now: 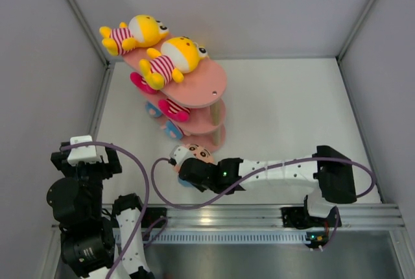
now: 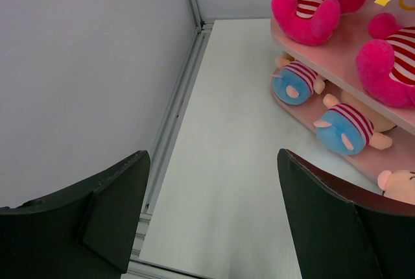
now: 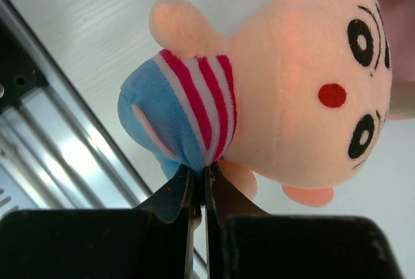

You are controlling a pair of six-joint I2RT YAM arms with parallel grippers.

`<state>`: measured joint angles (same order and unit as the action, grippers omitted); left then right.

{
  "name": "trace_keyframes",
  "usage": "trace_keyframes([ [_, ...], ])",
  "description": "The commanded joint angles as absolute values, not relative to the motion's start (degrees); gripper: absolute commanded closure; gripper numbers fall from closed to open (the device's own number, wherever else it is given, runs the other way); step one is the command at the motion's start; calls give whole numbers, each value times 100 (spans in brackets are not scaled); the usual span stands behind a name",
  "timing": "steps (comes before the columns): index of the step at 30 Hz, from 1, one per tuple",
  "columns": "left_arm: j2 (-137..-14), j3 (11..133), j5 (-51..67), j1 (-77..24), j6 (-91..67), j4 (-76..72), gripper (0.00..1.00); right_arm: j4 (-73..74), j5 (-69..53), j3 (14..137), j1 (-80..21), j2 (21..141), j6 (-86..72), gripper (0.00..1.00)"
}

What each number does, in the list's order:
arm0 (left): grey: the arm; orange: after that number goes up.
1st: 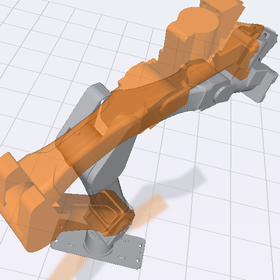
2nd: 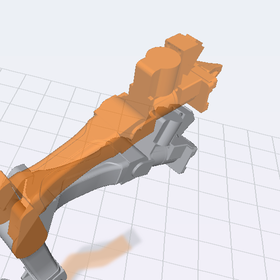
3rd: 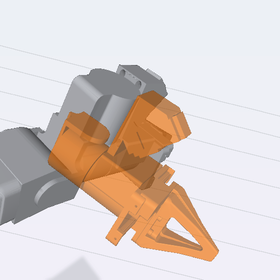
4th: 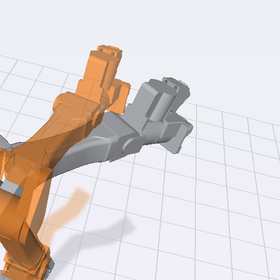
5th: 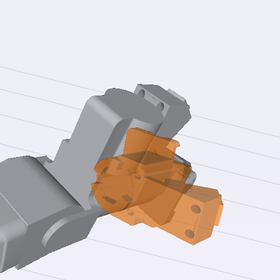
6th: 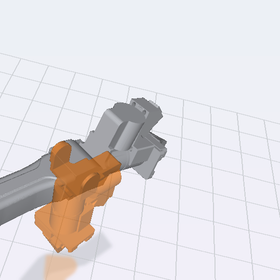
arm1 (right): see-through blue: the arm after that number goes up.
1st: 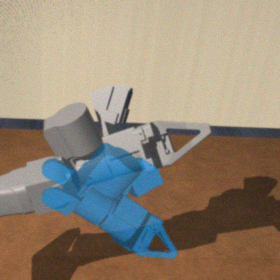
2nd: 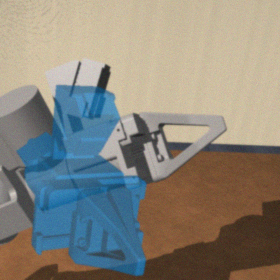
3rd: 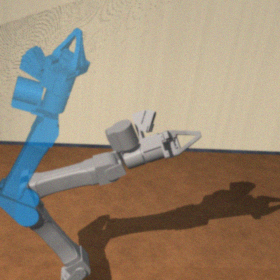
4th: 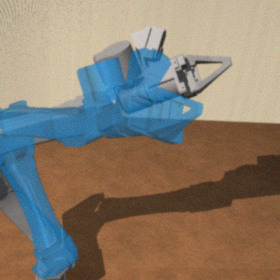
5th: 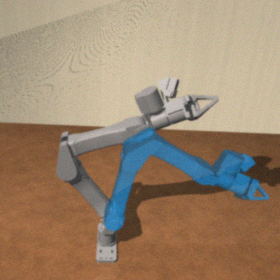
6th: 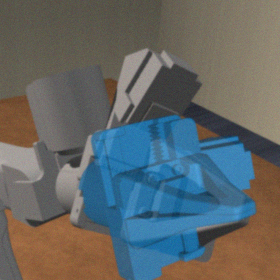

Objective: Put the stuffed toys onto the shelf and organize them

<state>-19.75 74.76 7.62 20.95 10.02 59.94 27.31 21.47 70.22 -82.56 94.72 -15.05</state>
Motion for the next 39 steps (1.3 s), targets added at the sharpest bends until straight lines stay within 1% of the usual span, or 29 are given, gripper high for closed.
trace_keyframes([
  [1, -1969, 7462, 695, 2074, 1090, 5695, 14, 1952, 2382, 7321, -8078, 9702, -1424, 100],
  [5, -1960, 7436, 668, 2057, 1116, 5695, 14, 1986, 2338, 7637, -7849, 10028, -1511, 100],
  [11, -1942, 7392, 703, 2039, 1116, 5695, 14, 1837, 2487, 7734, -7594, 10230, -1582, 100],
  [19, -1942, 7374, 765, 2030, 1116, 5695, 14, 1802, 2523, 8016, -7445, 10564, -967, 100],
  [29, -1934, 7348, 809, 2013, 1134, 5695, 14, 1459, 2251, 8103, -7137, 10679, -273, 100],
  [35, -1934, 7348, 765, 2004, 1186, 5695, 14, 1213, 2092, 7998, -7058, 10582, -167, 100],
  [39, -1925, 7356, 791, 2004, 1169, 5695, 14, 1449, 2320, 7893, -7066, 10425, -482, 100],
])
